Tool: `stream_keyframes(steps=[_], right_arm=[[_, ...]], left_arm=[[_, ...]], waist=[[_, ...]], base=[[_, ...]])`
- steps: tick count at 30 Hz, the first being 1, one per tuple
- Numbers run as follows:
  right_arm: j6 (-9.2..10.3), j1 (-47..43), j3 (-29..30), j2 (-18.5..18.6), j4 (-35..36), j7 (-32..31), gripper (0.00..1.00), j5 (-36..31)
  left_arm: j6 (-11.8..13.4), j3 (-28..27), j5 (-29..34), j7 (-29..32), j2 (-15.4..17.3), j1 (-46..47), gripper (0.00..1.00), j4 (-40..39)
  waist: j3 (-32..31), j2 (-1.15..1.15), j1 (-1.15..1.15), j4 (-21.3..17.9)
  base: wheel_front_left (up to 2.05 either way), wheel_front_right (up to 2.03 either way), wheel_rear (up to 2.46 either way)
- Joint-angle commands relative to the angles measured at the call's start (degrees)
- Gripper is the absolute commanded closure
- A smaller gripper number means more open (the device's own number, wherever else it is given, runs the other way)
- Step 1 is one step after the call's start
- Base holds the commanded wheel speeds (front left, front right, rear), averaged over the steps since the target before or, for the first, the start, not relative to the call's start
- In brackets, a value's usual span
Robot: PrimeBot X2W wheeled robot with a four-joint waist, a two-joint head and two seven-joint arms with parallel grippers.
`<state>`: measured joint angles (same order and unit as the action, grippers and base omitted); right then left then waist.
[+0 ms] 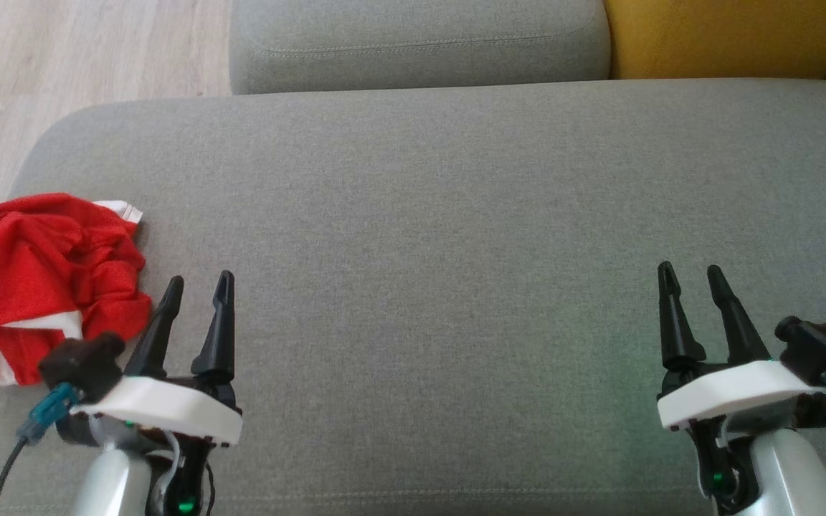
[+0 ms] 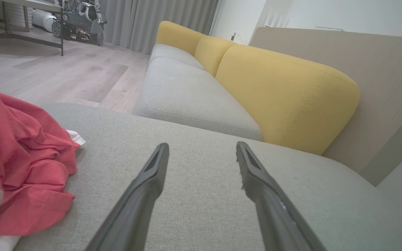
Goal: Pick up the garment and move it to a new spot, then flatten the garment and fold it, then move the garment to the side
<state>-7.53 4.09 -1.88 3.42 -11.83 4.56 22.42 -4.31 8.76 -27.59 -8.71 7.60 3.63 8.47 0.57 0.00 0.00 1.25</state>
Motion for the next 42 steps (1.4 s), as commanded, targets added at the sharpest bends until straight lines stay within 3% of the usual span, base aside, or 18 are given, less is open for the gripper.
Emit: stream_keyframes(steps=[1,27,34,42], right_arm=[[0.03,2.3,-1.0,0.0,1.9,0.7,0.0,-2.1],[0.04,0.9,-0.4,-0.6,2.3,1.8,0.0,-16.9],[0.04,0.5,0.0,-0.5,2.2,2.2,0.0,-18.7],[0.04,0.2,0.4,-0.5,1.3,1.8,0.0,-15.1]], left_arm=[[0.5,-1.0,2.0,-0.8,1.4,1.9,0.0,-2.0],[1.8,-0.6,18.3,-5.2,1.3,-0.7,0.0,-1.4],[1.8,-0.8,22.5,-6.3,1.0,-1.1,0.0,-1.0],[1.4,-2.3,20.8,-6.3,-0.4,-1.5,0.0,0.1]], waist=[[0.0,0.0,0.0,0.0],[0.4,0.0,0.0,0.4],[0.3,0.0,0.0,0.6],[0.1,0.0,0.0,0.6]], base=[[0.0,0.0,0.0],[0.0,0.0,0.0],[0.0,0.0,0.0],[0.0,0.0,0.0]])
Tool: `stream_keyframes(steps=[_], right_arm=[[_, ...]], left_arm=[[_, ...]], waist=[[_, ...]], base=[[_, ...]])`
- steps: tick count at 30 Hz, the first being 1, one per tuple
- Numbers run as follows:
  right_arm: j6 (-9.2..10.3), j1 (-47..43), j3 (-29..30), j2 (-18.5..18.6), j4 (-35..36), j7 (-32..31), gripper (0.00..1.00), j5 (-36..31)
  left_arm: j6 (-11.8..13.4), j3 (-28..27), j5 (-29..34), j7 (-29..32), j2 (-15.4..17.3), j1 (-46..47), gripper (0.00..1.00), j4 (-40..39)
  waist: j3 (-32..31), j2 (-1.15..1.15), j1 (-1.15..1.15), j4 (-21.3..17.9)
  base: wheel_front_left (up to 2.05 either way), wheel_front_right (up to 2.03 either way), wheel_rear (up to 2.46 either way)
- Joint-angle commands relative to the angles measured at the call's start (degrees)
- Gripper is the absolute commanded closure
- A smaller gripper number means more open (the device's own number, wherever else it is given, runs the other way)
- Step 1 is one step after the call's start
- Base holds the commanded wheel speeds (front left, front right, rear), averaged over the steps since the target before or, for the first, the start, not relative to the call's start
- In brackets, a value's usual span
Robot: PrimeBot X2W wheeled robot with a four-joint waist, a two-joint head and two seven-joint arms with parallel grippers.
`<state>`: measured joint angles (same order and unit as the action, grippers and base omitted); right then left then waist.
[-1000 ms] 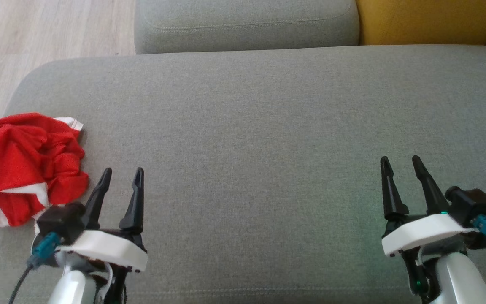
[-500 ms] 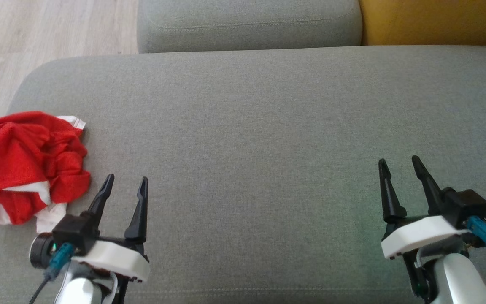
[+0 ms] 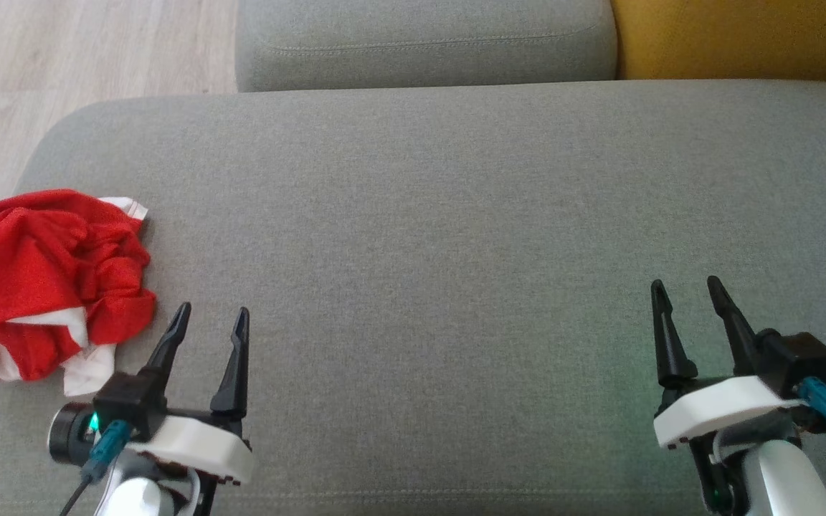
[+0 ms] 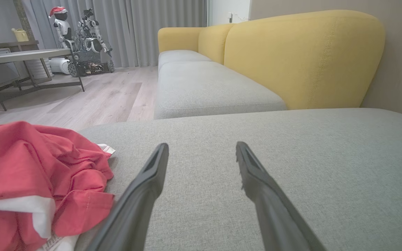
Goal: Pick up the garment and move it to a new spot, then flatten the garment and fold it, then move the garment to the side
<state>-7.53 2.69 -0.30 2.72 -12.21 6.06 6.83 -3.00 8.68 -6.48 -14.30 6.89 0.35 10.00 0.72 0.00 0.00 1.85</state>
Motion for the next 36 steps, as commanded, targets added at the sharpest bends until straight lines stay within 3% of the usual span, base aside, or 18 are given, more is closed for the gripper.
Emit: stream_keyframes(steps=[1,22,29,36], right_arm=[[0.04,1.6,-1.2,0.2,1.6,0.3,0.0,0.6],[0.04,1.6,-0.4,0.2,1.5,0.4,0.0,0.6],[0.04,1.2,-0.6,0.2,3.1,0.1,0.0,0.4],[0.04,1.4,-1.5,0.2,5.3,-0.8,0.0,0.1]], left_arm=[[0.0,-2.4,-0.4,-0.7,0.2,1.8,0.0,-1.3],[-0.8,-4.0,0.2,-0.7,-0.6,2.3,0.0,-0.1],[-0.5,-5.3,0.3,-0.7,-0.2,3.3,0.0,0.1],[0.1,-8.0,-0.2,-0.7,0.4,4.2,0.0,-0.4]], waist=[[0.0,0.0,0.0,0.0],[0.3,0.0,0.0,1.4],[0.7,0.0,0.0,6.0],[1.1,0.0,0.0,14.5]], base=[[0.0,0.0,0.0],[0.0,0.0,0.0],[0.0,0.0,0.0],[0.0,0.0,0.0]])
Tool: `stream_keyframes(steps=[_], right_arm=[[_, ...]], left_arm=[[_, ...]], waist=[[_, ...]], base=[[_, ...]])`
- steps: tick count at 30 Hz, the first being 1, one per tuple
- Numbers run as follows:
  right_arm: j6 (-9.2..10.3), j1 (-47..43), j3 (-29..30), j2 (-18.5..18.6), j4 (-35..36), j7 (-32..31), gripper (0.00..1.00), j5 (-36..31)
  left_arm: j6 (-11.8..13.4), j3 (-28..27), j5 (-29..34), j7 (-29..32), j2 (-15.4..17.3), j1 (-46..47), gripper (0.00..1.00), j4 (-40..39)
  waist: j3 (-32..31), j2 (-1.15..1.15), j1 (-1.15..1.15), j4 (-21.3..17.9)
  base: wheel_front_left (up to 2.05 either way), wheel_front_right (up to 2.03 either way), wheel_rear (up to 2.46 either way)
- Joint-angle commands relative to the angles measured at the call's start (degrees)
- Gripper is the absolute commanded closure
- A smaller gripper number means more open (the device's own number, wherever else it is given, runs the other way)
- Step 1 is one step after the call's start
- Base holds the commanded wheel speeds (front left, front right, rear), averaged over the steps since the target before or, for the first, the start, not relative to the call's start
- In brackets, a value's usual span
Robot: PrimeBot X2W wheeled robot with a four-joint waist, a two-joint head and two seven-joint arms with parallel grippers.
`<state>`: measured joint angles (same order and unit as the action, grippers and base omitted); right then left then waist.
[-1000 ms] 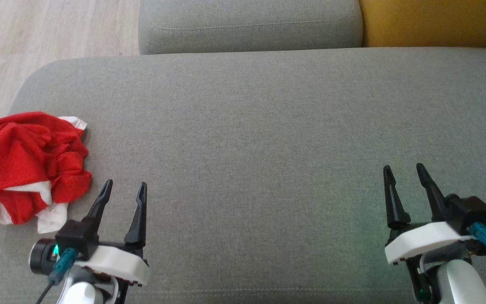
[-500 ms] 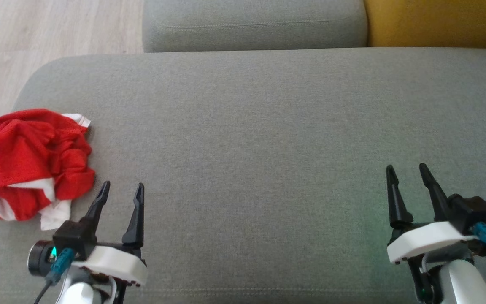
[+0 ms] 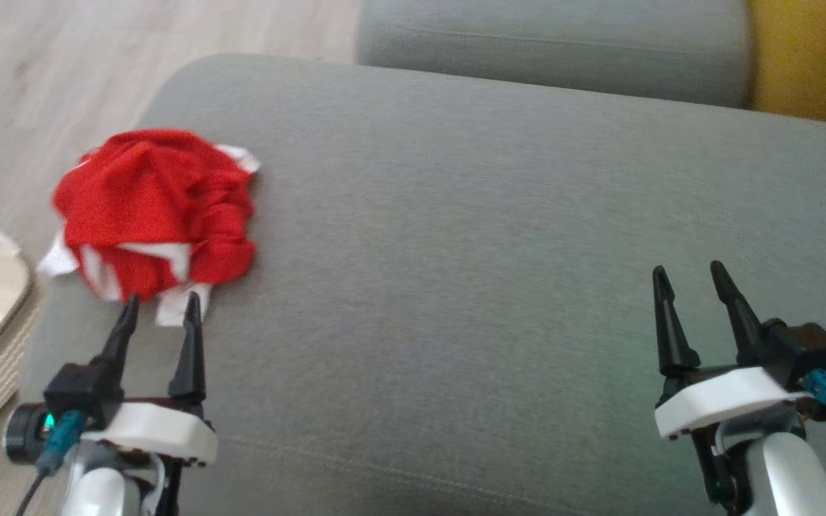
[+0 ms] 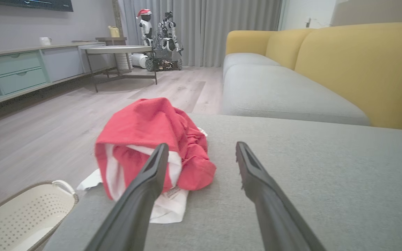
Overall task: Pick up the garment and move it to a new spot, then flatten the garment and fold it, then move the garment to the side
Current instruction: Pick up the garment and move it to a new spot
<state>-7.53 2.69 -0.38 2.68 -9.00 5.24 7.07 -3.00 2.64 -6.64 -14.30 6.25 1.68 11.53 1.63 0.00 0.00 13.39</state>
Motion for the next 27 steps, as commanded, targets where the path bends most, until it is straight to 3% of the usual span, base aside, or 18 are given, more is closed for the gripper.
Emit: stream_keyframes(steps=[1,7,12,27], right_arm=[[0.04,1.5,-1.7,0.2,2.4,-0.2,0.0,-0.2],[0.04,2.0,-3.0,0.2,3.5,-1.0,0.0,-0.2],[0.04,2.3,-4.0,0.2,3.9,-1.4,0.0,0.0],[0.04,2.1,-4.1,0.2,4.2,-2.1,0.0,-0.2]], left_arm=[[0.3,-2.5,-0.1,-0.7,1.2,2.9,0.0,-2.0],[0.6,-4.7,-0.2,-0.7,1.7,2.9,0.0,-2.4],[0.7,-6.2,-0.3,-0.7,1.7,2.5,0.0,-2.4],[-0.4,-7.4,-1.3,-0.7,0.0,2.9,0.0,-1.1]], waist=[[0.2,0.0,0.0,4.0],[0.3,0.0,0.0,9.9],[0.2,0.0,0.0,12.6],[0.2,0.0,0.0,13.4]], base=[[0.0,0.0,0.0],[0.0,0.0,0.0],[0.0,0.0,0.0],[0.0,0.0,0.0]])
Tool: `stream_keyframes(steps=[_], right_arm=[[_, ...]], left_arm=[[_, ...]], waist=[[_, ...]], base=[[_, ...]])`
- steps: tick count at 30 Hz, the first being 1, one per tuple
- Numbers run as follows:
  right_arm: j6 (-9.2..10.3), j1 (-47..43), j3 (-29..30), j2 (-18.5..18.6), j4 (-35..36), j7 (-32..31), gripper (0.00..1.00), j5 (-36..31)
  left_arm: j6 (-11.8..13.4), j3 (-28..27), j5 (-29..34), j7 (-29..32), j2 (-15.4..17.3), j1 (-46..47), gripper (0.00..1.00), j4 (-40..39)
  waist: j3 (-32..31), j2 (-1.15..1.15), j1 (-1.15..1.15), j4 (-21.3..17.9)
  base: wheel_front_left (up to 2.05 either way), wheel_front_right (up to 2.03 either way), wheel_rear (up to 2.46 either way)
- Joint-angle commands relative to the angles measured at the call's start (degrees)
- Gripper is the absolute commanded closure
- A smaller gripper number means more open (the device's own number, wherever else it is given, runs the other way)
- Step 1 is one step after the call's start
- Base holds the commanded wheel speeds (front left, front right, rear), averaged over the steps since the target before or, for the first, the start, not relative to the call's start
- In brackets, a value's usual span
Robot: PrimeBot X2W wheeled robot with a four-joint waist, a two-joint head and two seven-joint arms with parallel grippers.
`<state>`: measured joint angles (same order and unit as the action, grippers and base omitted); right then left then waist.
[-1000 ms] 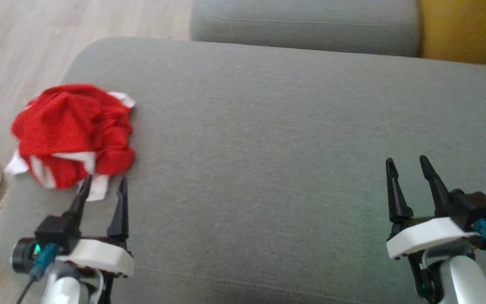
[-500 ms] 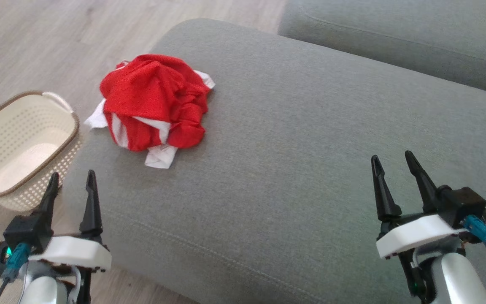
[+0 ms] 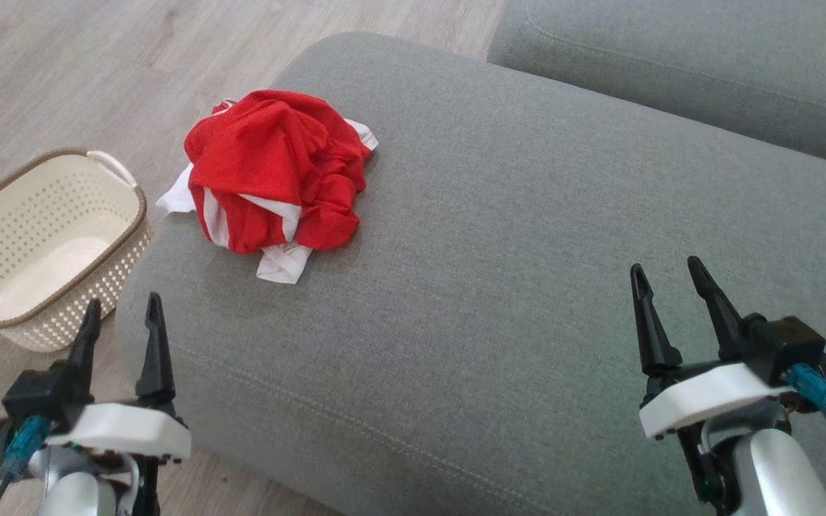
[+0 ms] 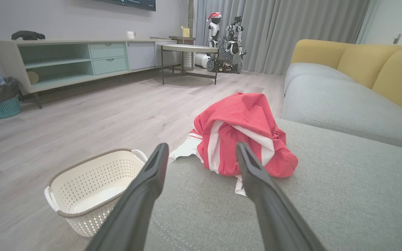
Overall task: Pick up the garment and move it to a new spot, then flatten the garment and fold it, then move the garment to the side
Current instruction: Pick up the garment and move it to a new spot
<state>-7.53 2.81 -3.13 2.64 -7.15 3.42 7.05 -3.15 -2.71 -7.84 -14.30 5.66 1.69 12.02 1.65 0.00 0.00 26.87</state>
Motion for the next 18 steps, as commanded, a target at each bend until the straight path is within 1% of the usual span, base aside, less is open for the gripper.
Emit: stream_keyframes(steps=[1,7,12,13,15,16,18], right_arm=[[0.04,2.1,-1.4,0.2,2.5,-0.4,0.0,-0.3],[0.04,3.1,-1.7,0.2,4.1,-2.0,0.0,-1.6],[0.04,5.1,-2.0,0.2,6.4,-4.2,0.0,-3.5],[0.04,5.1,-2.0,0.2,6.4,-4.2,0.0,-3.5],[0.04,5.7,-1.7,0.2,7.3,-5.0,0.0,-4.3],[0.04,6.4,-1.5,0.2,8.2,-5.8,0.0,-4.9],[0.04,7.1,-1.7,0.2,8.9,-6.3,0.0,-5.4]], left_arm=[[-0.4,-2.3,-0.6,-0.7,0.5,3.4,0.0,-1.1],[-1.2,-3.0,-1.0,-0.7,1.3,9.4,0.0,2.3],[-2.0,-4.6,-2.3,-0.7,3.4,16.9,0.0,8.7],[-2.0,-4.6,-2.3,-0.7,3.4,16.9,0.0,8.7],[-2.5,-4.9,-3.0,-0.7,4.4,20.3,0.0,12.7],[-3.0,-4.6,-3.5,-0.7,5.7,23.9,0.0,17.8],[-3.4,-4.1,-3.7,-0.5,7.3,27.6,0.0,23.8]], waist=[[0.4,0.0,0.0,-0.3],[3.3,0.0,0.0,-2.4],[8.0,0.0,0.0,-5.7],[8.0,0.0,0.0,-5.7],[9.9,0.0,0.0,-7.0],[11.6,0.0,0.0,-8.2],[13.1,0.0,0.0,-9.4]], base=[[0.0,0.0,0.0],[0.0,0.0,0.0],[0.0,0.0,0.0],[0.0,0.0,0.0],[0.0,0.0,0.0],[0.0,0.0,0.0],[0.0,0.0,0.0]])
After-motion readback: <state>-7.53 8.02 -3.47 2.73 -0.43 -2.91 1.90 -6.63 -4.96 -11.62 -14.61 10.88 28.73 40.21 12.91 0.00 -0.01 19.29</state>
